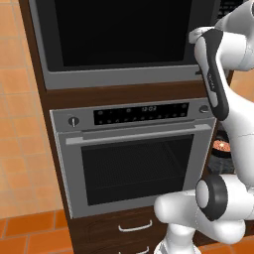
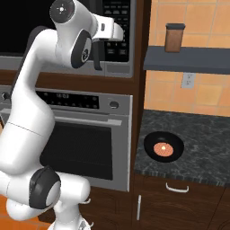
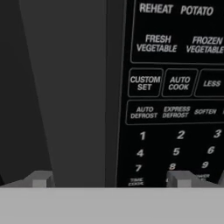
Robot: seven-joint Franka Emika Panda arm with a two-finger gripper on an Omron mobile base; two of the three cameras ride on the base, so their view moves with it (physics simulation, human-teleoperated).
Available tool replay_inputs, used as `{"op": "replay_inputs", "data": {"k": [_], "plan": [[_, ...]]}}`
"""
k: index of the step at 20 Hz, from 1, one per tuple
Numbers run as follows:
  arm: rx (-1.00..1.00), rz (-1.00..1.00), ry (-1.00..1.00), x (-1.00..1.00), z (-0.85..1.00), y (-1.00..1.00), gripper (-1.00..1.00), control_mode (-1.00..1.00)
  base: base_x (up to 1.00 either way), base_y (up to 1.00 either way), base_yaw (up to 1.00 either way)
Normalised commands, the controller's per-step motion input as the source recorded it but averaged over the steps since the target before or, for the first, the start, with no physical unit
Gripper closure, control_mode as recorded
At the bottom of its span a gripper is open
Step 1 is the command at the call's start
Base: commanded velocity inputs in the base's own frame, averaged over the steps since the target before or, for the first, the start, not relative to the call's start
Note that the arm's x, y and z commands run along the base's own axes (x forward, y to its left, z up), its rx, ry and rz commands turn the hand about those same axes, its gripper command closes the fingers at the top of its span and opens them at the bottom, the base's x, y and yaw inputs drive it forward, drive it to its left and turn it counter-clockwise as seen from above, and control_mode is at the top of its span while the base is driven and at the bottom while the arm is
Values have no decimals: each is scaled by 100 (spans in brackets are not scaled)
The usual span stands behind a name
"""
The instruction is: Open the microwave, place the bowl with waffle inside the microwave, then close the microwave door and turn it on.
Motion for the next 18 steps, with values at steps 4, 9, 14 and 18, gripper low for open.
{"op": "replay_inputs", "data": {"k": [4,9,14,18], "plan": [[2,0,0,20,-22,6,-100,-100,0,0,0],[1,0,-1,21,-32,3,-100,-100,0,0,0],[3,0,-7,26,-56,21,-100,-100,0,0,0],[0,-2,-11,49,-44,19,-100,-100,0,0,0]]}}
